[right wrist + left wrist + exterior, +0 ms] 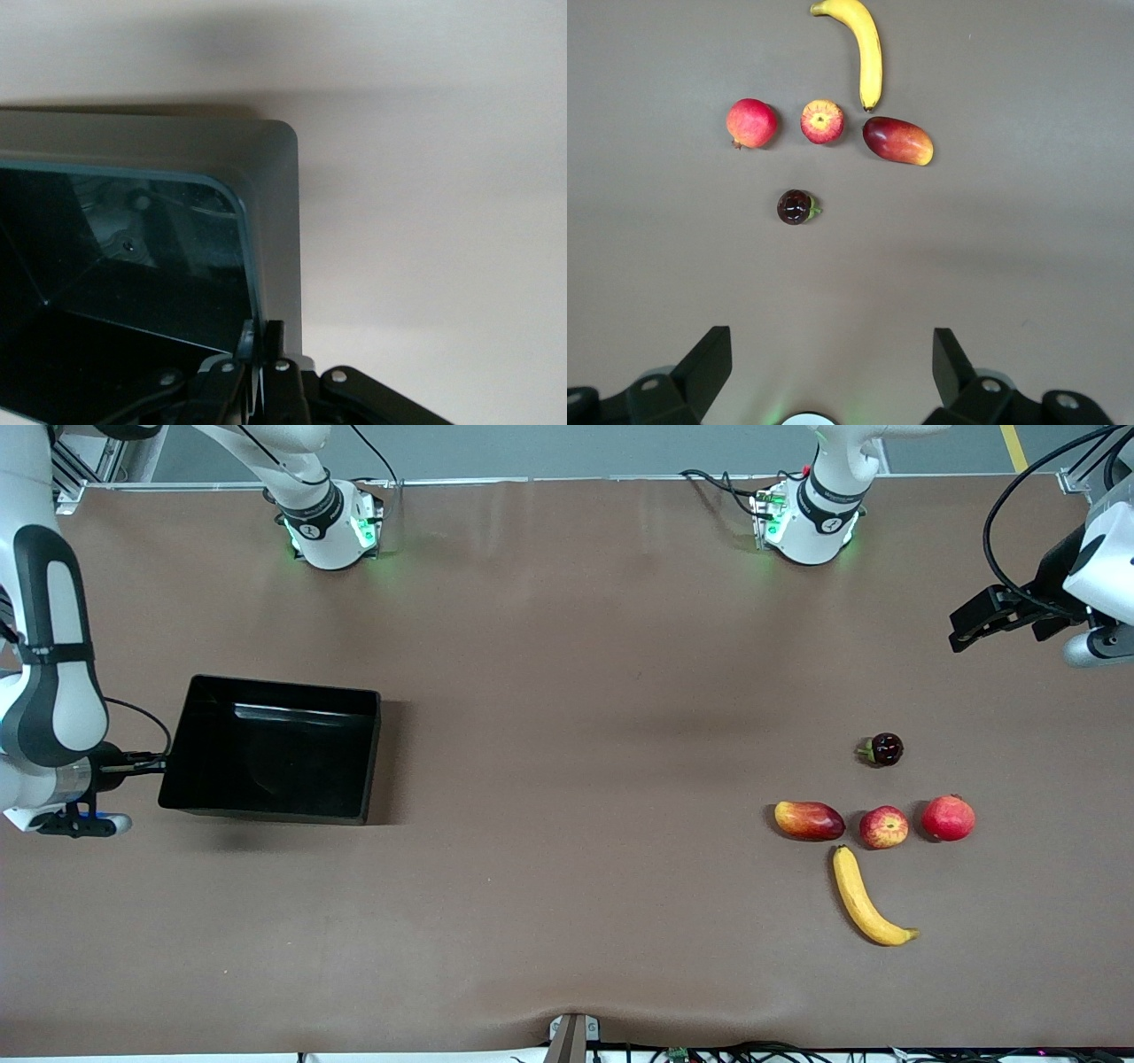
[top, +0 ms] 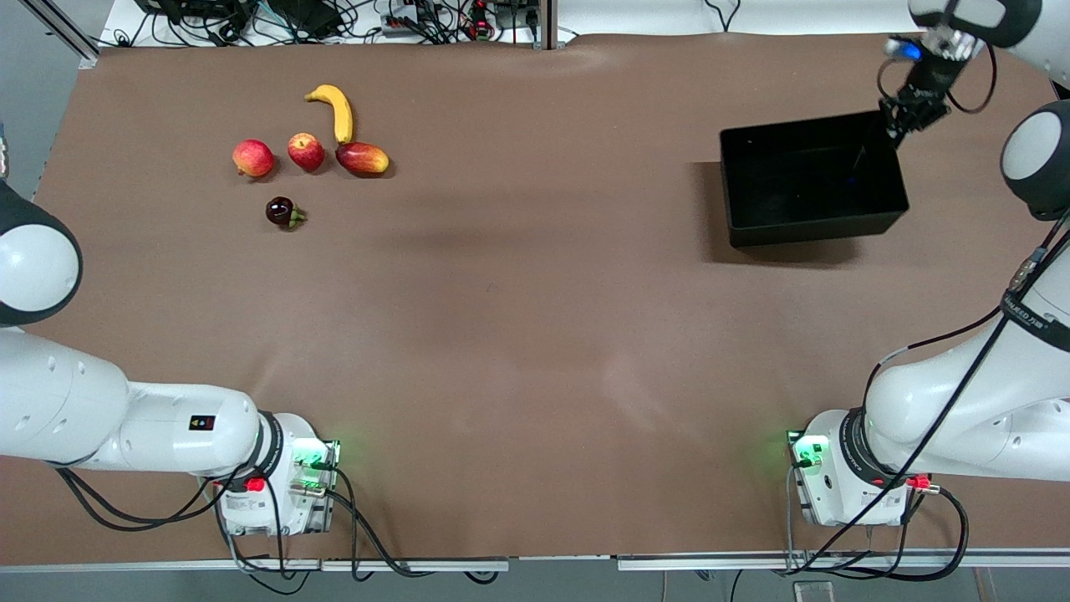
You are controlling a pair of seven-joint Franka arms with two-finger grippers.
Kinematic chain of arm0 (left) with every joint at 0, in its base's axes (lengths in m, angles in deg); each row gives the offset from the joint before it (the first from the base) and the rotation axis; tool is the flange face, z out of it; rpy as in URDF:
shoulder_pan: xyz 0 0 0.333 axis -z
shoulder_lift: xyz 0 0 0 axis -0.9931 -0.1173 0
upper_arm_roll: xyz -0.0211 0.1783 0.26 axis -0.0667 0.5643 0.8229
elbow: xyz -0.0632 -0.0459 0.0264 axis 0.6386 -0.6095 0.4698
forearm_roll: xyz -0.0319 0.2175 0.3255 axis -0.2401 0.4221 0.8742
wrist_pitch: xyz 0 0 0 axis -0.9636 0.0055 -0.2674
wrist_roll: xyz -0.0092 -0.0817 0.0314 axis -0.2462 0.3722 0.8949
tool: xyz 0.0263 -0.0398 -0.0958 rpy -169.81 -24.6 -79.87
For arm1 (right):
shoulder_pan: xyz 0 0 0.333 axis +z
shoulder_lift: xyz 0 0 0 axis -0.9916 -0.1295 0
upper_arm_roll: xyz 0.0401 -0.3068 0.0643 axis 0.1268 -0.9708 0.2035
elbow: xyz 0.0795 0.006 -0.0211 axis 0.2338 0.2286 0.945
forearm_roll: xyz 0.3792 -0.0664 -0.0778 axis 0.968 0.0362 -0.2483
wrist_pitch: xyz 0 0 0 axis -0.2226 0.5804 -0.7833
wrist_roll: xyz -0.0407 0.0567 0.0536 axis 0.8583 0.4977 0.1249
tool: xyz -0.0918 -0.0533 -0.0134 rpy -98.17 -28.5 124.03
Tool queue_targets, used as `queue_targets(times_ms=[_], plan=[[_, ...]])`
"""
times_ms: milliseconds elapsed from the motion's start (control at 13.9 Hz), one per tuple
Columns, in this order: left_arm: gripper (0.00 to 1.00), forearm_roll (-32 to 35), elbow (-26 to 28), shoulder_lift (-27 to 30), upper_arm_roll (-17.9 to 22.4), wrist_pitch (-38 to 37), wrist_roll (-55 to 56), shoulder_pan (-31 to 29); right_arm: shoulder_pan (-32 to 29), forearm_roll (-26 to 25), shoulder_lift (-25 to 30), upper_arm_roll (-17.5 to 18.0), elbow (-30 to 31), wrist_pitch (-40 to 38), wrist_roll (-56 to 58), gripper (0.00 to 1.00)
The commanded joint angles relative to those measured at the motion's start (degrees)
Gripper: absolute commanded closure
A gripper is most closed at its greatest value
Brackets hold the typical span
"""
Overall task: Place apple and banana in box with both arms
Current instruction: 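Push the black box with the right gripper toward the table center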
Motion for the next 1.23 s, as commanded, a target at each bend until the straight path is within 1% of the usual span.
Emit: queue_targets(times_ms=[0,72,216,361,505,649,938,1010,1154], plan=[[0.00,-0.3,-0.1,0.9,0.1,-1.0,-1.0,-0.2,4.6,3.8,0.8,0.0,-4.8,-6.0,-2.6,1.00],[0.00,-0.3,-0.1,0.9,0.1,-1.1,-1.1,-0.2,5.7,6.1,0.9,0.0,-5.2,-6.2,-2.7,1.00],[0.00,-0.3,-0.1,0.8,0.2,-1.0,-1.1,-0.2,7.5,12.5,0.8,-0.1,-4.9,-6.0,-2.7,1.00],[0.00,-0.3,-0.1,0.7,0.2,-1.0,-1.0,-0.2,11.3,13.8,0.6,-0.2,-4.7,-5.4,-4.4,1.00],[0.00,-0.3,-0.1,0.8,0.2,-1.0,-1.1,-0.3,15.5,15.4,0.4,-0.2,-4.6,-3.6,-10.0,1.00],[0.00,-0.4,-0.1,0.8,0.1,-1.0,-0.9,-0.2,20.5,15.8,0.1,-0.1,-4.7,-0.2,-14.5,1.00],[0.00,-0.4,-0.1,0.8,0.0,-0.9,-1.0,-0.2,29.3,17.2,-1.5,-0.3,-1.8,7.3,-16.6,1.00],[0.00,-0.4,-0.1,0.9,0.1,-1.0,-1.1,-0.2,30.6,17.5,-2.7,-0.1,-1.8,8.4,-18.0,1.00],[0.00,-0.5,0.1,0.9,0.1,-1.1,-1.1,-0.2,35.4,20.1,-4.5,-0.3,-1.8,11.1,-19.8,1.00]])
